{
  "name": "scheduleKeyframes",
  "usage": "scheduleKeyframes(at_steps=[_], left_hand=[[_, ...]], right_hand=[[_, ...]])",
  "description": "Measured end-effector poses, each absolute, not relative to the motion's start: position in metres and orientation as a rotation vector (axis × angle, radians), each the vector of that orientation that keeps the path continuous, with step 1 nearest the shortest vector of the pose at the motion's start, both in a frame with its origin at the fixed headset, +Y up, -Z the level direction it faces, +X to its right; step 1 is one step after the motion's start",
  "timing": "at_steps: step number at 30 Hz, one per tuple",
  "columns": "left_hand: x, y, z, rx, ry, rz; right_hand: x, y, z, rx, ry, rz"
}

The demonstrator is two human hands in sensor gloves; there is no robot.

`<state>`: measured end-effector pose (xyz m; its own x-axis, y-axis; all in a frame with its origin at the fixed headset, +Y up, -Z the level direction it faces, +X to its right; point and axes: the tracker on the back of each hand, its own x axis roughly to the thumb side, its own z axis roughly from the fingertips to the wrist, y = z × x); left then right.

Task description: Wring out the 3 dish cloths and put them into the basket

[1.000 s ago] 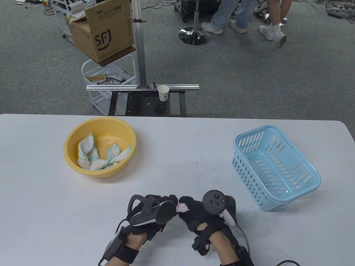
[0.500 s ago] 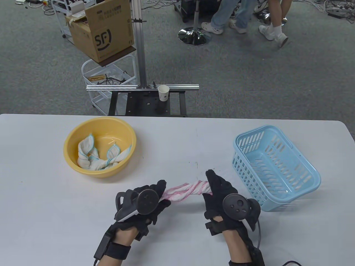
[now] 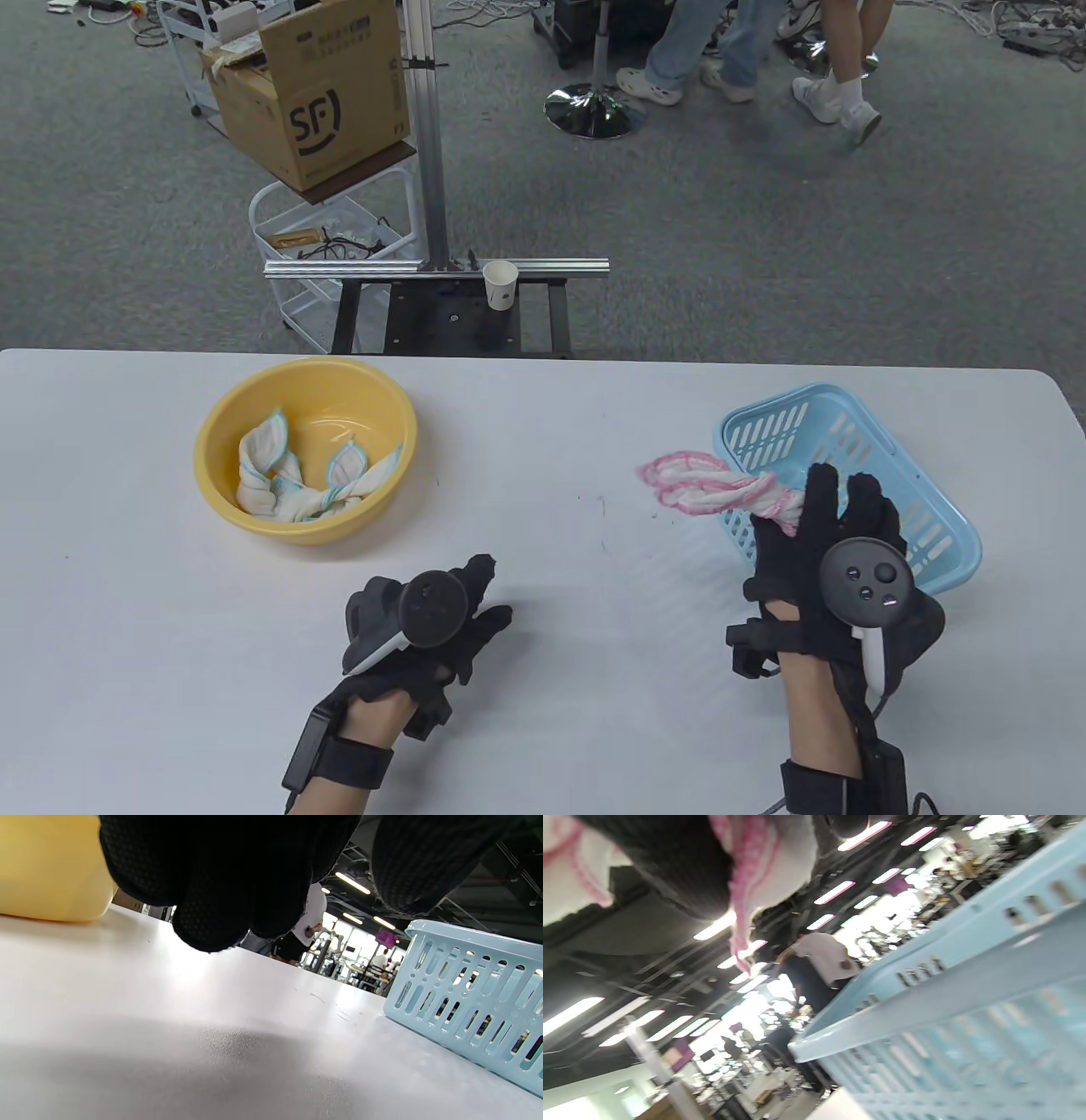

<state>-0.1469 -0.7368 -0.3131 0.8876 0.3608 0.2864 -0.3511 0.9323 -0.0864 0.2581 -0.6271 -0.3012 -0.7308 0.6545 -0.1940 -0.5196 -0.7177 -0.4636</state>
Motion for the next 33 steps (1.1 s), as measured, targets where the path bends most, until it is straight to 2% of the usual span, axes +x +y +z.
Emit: scheduleKeyframes(at_steps=[9, 15, 25, 33], left_hand=[[-0.144, -0.741, -0.315, -0.069, -0.308, 0.385], [-0.145, -0.742, -0.315, -0.075, -0.303, 0.394], [-0.151, -0.742, -0.314, -0.07, -0.273, 0.389], [-0.166, -0.738, -0.313, -0.004, -0.202, 0.396]], right_hand=[[0.304, -0.65, -0.306, -0.817, -0.301, 2.352], [0.31, -0.659, -0.302, -0.848, -0.266, 2.383], [0.277, -0.65, -0.306, -0.613, -0.351, 2.502], [0.213, -0.643, -0.315, -0.278, -0.457, 2.614]])
